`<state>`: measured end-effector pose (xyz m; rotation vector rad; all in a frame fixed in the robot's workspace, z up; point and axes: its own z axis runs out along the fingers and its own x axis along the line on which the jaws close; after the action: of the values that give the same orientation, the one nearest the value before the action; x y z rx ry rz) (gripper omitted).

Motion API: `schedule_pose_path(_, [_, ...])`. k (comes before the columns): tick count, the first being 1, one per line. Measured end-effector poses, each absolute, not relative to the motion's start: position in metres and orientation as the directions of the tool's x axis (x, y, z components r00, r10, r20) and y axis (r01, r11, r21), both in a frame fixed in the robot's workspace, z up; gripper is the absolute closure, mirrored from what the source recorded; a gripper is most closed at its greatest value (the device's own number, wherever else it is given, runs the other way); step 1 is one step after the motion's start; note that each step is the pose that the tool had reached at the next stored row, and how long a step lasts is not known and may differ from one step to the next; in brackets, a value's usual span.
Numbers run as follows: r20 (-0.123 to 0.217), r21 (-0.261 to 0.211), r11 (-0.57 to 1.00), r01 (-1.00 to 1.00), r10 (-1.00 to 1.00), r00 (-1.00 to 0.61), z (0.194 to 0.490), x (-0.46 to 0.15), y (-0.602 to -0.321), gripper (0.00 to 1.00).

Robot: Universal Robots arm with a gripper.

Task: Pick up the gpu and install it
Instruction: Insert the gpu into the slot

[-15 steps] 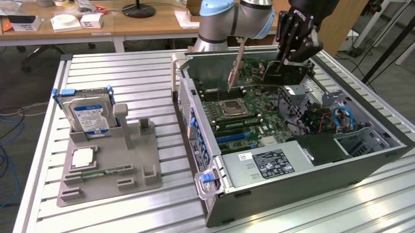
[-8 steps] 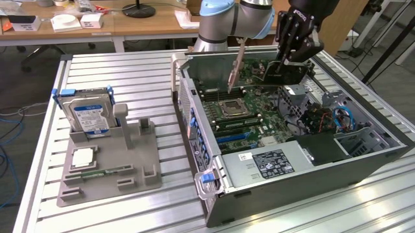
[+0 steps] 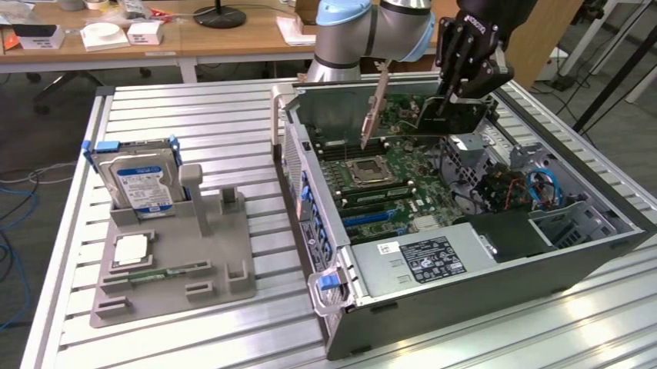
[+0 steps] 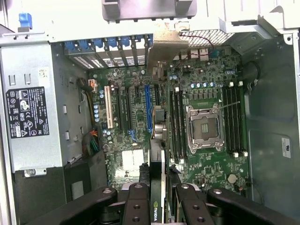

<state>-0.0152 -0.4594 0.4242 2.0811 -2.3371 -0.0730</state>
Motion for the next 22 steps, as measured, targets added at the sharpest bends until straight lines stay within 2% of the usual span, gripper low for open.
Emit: schedule_pose_path(22, [-0.023,0.042,0.115,-0.992,-0.993,-0.116,0.4142,-0.0152,-0.4594,0.74])
